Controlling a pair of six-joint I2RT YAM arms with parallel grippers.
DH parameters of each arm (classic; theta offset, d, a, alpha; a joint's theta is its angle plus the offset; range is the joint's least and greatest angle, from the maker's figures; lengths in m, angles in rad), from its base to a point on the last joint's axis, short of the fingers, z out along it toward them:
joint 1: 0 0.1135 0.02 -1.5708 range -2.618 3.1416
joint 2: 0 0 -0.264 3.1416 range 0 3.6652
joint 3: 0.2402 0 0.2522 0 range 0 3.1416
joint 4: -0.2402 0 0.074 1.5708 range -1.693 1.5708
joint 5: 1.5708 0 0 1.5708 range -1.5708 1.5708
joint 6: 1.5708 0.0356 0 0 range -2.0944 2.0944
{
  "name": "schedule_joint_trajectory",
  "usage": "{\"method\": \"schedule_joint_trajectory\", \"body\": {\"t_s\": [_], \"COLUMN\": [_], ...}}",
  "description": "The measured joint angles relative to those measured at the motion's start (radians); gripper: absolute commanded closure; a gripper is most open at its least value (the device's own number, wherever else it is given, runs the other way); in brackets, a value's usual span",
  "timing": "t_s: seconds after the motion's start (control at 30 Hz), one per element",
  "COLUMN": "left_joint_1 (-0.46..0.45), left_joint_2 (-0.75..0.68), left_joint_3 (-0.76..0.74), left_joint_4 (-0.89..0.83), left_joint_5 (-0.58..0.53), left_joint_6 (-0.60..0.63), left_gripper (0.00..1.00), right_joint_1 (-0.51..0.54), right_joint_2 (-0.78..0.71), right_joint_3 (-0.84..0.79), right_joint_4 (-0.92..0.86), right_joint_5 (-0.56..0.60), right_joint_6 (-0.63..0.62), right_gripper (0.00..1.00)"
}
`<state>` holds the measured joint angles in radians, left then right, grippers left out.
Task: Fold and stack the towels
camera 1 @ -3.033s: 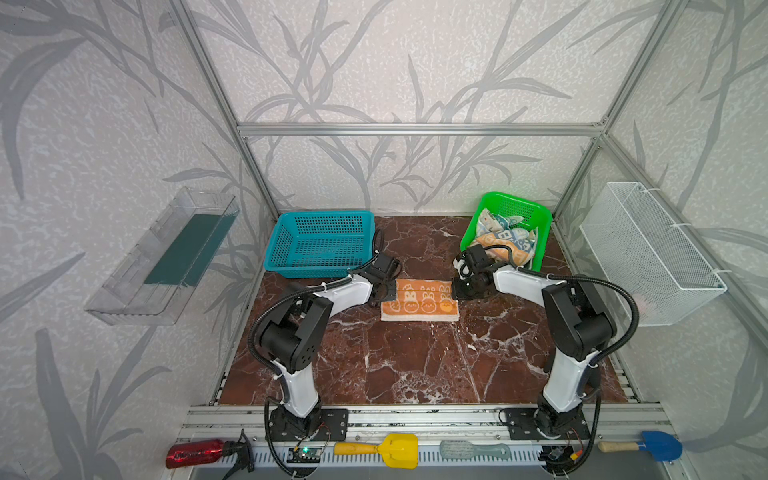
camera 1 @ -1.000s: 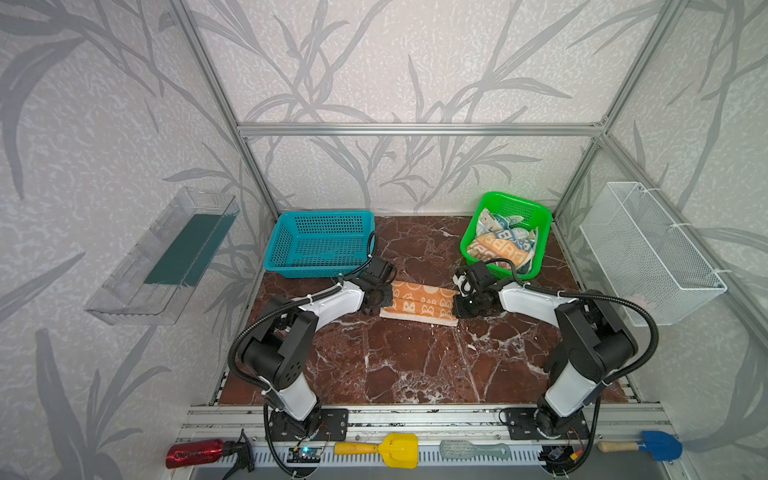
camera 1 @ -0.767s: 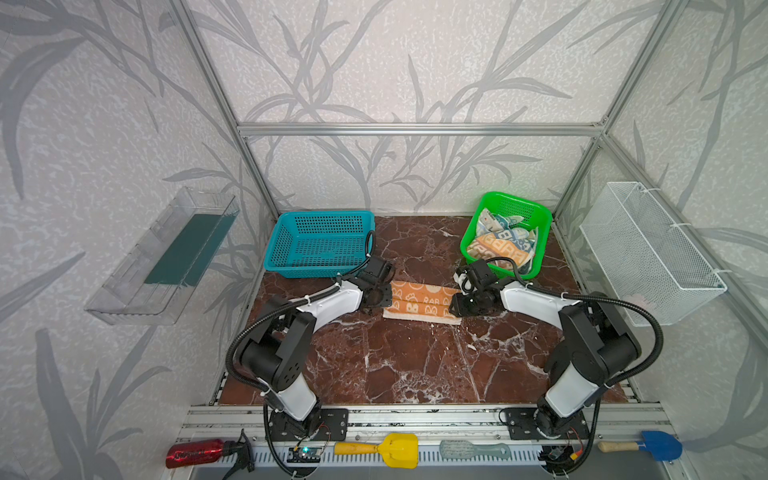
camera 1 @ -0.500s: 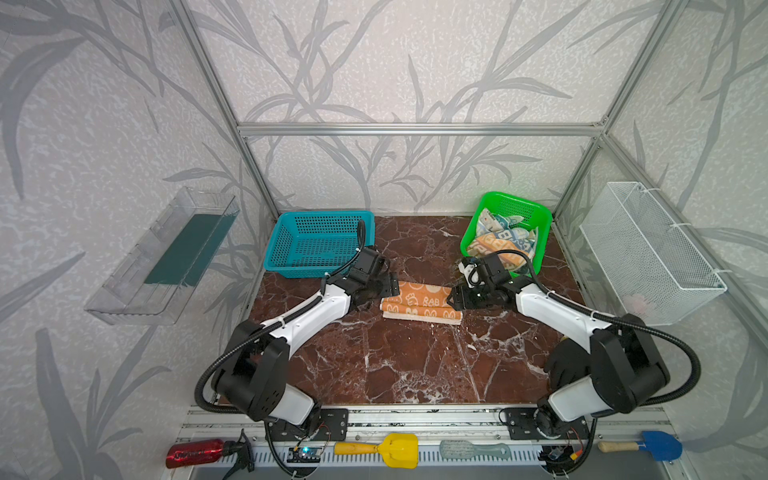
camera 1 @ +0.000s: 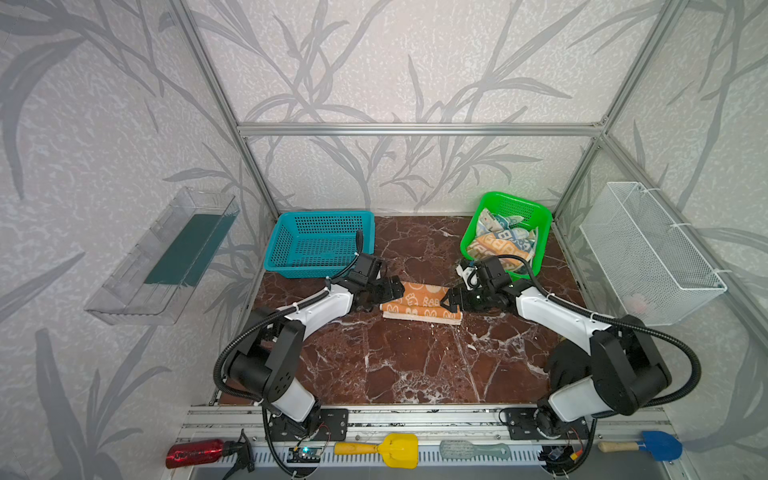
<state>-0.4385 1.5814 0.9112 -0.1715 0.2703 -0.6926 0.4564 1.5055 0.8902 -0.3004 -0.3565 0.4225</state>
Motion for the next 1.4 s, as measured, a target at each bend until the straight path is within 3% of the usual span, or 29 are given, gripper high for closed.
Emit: {"method": "schedule_joint_trajectory", "body": {"t_s": [0.23,0.33,0.53,0.73,1.13,1.4], "left_joint_1": [0.018,0.021,0.022,0.022,0.022,0.022], "left_joint_2": [-0.019,-0.021,-0.021,-0.020,-0.008,-0.002], "left_joint_3": [-0.033,-0.035,-0.048,-0.051,-0.066,-0.077], "left_joint_4": [-0.056,-0.061,-0.062,-0.068,-0.076,-0.054], "left_joint_5": [-0.008,-0.008,-0.007,-0.010,-0.050,-0.059], "left_joint_6": [0.020,0.029,0.042,0.056,0.076,0.072], "left_gripper": [0.10,0.21,0.53,0.67,0.62,0.75], "right_joint_1": [0.000,0.000,0.000,0.000,0.000,0.000], "right_joint_2": [0.035,0.043,0.069,0.073,0.079,0.079], "right_joint_3": [-0.036,-0.041,-0.041,-0.041,-0.039,-0.039], "right_joint_4": [-0.015,-0.019,-0.016,-0.014,-0.016,-0.018], "right_joint_5": [0.019,0.034,0.042,0.049,0.060,0.061], "right_joint_6": [-0.014,-0.022,-0.027,-0.029,-0.031,-0.031], "right_gripper": [0.31,0.38,0.53,0.68,0.74,0.81]}}
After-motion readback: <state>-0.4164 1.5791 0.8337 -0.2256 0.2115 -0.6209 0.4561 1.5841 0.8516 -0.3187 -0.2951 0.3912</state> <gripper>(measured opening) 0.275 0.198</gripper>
